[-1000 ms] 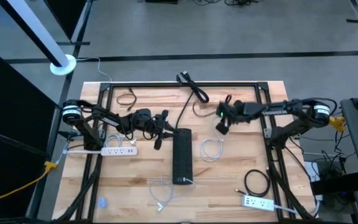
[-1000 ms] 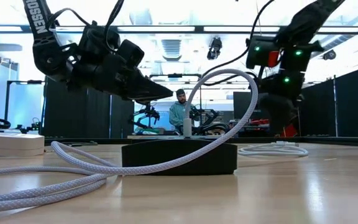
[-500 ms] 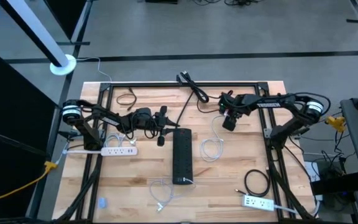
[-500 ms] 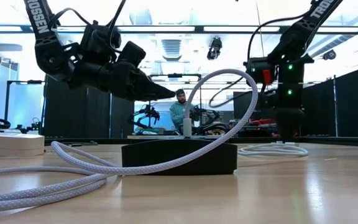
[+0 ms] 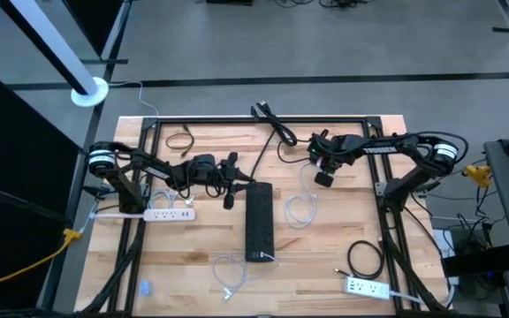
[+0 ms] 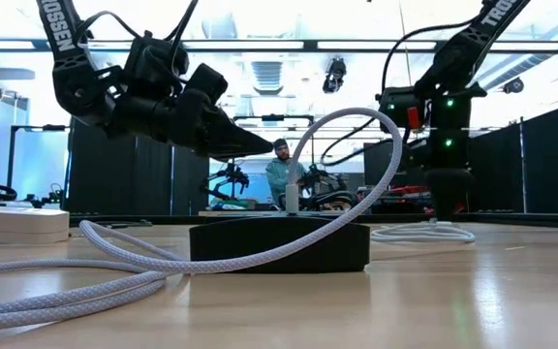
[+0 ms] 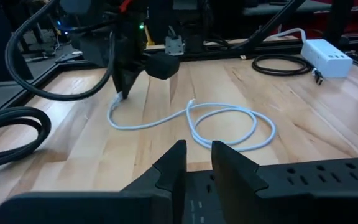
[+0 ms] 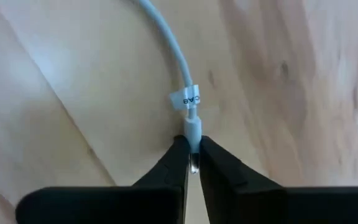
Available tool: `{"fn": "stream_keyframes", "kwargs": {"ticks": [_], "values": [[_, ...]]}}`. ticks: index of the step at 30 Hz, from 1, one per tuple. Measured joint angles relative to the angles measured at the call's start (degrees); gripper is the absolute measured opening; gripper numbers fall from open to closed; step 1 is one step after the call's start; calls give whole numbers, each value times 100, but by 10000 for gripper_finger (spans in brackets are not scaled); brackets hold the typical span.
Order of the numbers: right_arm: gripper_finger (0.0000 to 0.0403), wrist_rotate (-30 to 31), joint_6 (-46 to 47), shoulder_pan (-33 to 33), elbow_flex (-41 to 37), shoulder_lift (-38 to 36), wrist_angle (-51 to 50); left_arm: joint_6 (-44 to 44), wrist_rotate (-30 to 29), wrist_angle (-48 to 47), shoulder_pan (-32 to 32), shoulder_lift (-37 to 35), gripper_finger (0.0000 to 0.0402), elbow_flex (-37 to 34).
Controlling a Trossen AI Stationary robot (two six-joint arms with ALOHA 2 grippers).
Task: Insert USB
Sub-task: Insert the white charger cable into the right white outlet extension
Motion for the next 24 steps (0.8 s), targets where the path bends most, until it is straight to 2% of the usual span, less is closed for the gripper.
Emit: {"fn": "stream_keyframes", "kwargs": {"ticks": [6, 11, 15, 24], "values": [[7, -48, 519, 856, 75, -1136, -414, -35, 15, -124, -304, 0, 64, -9], [6, -27, 750, 1679, 93, -1930, -304, 124, -142, -125, -467, 0, 64, 62], [6, 254, 877, 2153, 92, -2134, -136, 384, -580, -137, -473, 77, 64, 275], [5, 363, 1063, 3011, 87, -2100, 46, 652, -304, -340, -475, 153, 83, 782]]}}
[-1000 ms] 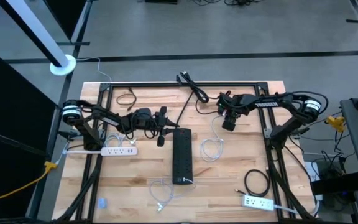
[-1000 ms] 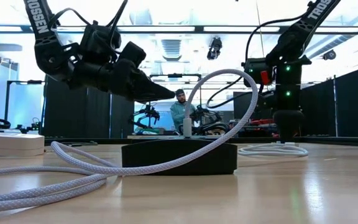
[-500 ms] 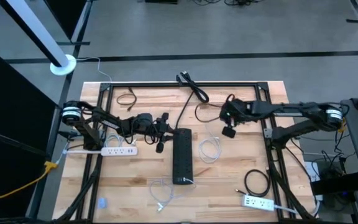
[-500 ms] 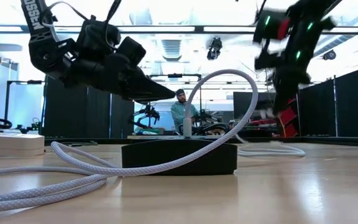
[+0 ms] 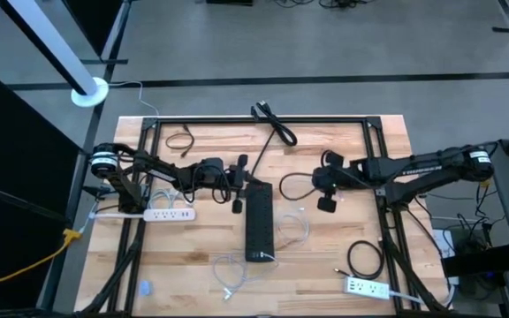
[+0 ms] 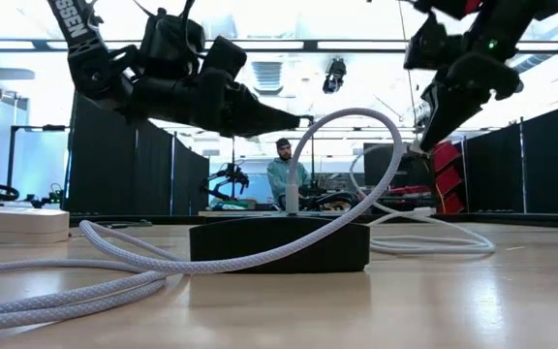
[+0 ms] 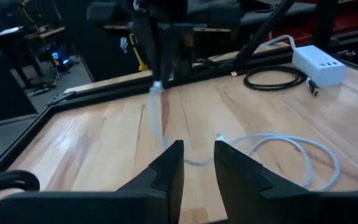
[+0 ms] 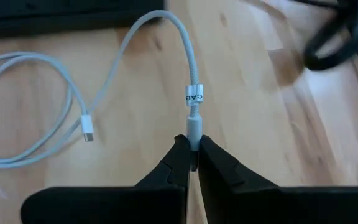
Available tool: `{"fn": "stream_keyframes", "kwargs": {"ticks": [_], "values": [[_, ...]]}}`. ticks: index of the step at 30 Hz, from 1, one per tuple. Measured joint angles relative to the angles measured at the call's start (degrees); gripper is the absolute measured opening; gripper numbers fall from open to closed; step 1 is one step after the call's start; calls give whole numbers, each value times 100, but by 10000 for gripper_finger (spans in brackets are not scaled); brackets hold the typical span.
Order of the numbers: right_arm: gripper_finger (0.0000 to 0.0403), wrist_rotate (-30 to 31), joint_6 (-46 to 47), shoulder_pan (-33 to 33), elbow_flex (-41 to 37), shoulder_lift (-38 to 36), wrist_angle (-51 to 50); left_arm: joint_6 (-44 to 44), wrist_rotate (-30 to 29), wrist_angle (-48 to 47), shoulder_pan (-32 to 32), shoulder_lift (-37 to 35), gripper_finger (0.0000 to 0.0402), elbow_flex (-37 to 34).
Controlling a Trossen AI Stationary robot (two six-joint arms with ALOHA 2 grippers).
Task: Insert USB
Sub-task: Insert the white charger cable into the right white outlet extension
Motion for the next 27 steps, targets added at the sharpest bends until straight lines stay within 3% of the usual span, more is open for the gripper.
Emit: {"fn": "stream_keyframes", "kwargs": {"ticks": [8, 12, 16, 22, 27], "values": [[5, 158, -175, 407, 2, 0, 636, -342, -19, -184, 165, 253, 153, 232], [5, 666, -38, 407, 2, 0, 661, -653, 21, -181, 153, 710, 189, 612], [5, 749, 0, 407, 2, 0, 620, -706, 107, -188, 85, 1163, 214, 1054], [5, 698, 179, 429, 2, 0, 452, -748, 115, -187, 87, 1539, 222, 1560], [5, 737, 511, 444, 2, -3, 313, -900, 112, -230, 82, 1754, 206, 1797]]}}
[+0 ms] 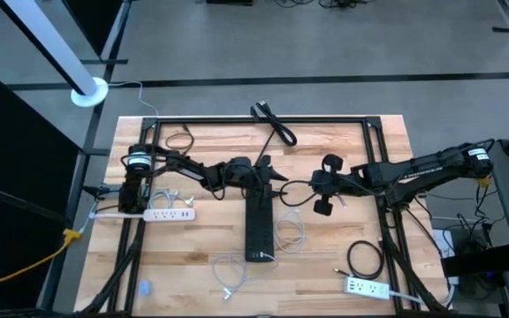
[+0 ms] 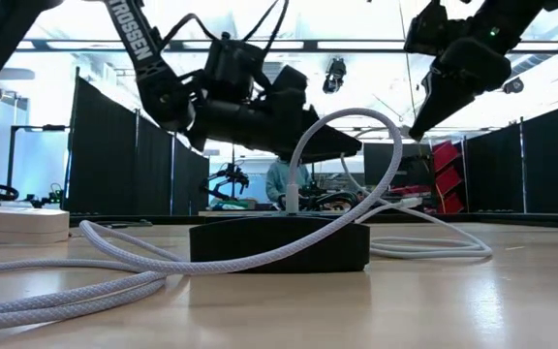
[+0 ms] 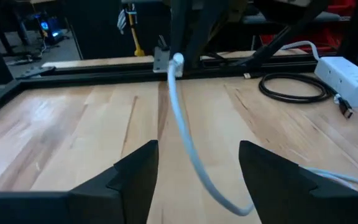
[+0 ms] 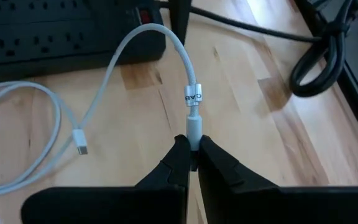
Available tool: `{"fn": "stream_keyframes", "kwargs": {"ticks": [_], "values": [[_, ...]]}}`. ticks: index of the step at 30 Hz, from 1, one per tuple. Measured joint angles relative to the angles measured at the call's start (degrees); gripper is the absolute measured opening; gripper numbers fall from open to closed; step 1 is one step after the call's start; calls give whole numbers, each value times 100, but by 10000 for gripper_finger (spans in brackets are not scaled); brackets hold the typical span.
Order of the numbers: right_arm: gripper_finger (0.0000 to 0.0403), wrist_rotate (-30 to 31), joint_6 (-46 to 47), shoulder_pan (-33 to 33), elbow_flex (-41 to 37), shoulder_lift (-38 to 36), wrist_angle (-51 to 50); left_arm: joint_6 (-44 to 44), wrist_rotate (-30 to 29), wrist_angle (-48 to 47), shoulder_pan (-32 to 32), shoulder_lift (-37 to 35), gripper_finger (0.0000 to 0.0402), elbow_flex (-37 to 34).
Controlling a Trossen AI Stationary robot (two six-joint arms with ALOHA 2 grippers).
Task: Insert USB
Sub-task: Insert the white charger cable into the right white outlet extension
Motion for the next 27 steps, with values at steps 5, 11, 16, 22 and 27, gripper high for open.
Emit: {"fn": "stream_keyframes", "kwargs": {"ticks": [5, 11, 16, 22, 27], "values": [[5, 2, 192, 84, 1, -8, 16, 8, -47, 100, 0, 76, 170, 26], [5, 2, 250, 98, 2, -8, 24, 72, -52, 340, -7, 89, 98, 26], [5, -88, 446, 101, 2, -9, 42, 218, -58, 492, -7, 89, 10, 26], [52, -382, 373, 125, 2, 24, 43, 572, 177, 204, -7, -39, 2, 46], [127, -1113, 85, 120, 60, 31, -26, 1326, 42, -2109, -23, -515, 1, 405]]}}
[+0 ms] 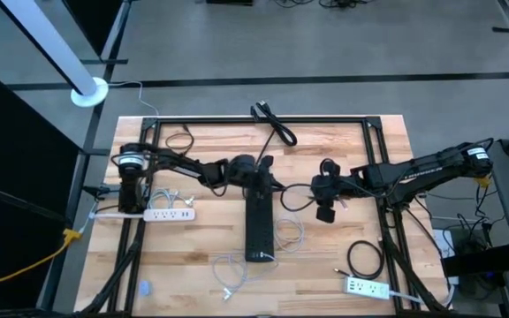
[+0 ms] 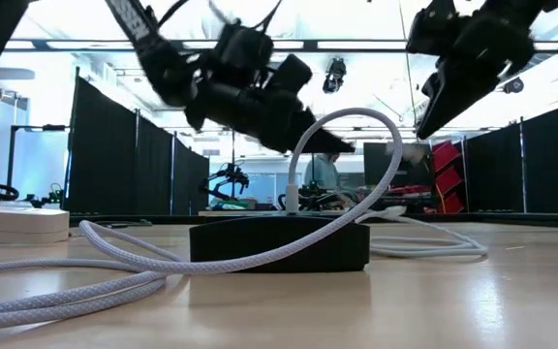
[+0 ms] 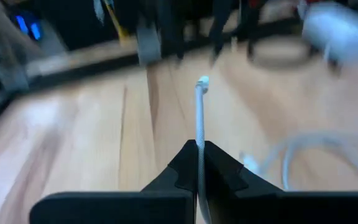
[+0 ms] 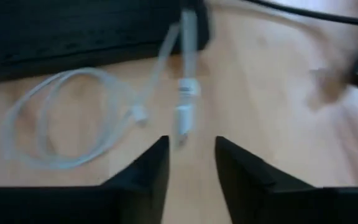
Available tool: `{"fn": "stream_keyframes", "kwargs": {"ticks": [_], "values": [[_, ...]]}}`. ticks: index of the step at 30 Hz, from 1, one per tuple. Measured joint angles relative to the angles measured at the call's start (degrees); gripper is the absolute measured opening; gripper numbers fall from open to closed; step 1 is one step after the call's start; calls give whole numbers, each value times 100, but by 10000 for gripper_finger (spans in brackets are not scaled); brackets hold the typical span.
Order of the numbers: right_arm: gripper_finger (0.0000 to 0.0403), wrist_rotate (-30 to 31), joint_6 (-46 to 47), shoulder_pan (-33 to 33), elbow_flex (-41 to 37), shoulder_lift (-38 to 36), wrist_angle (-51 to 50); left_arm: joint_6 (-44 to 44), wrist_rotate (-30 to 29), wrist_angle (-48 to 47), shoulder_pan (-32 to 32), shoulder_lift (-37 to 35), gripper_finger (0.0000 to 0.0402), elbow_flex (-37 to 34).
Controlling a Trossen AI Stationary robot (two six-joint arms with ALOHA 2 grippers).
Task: Insert USB
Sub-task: Insert the white charger cable into the right white outlet extension
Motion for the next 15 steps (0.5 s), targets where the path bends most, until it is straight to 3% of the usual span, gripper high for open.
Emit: {"fn": "stream_keyframes", "kwargs": {"ticks": [4, 10, 15], "values": [[162, -1, -164, -35, 400, 423, -133, 357, -157, -1792, -39, -6, 1, 647], [165, 62, -482, -68, 907, 1614, -421, 547, -136, -1810, -163, 25, 1, 854], [142, 658, -460, -74, 1208, 2116, -638, 449, -154, -1811, -155, 25, 1, 766]]}}
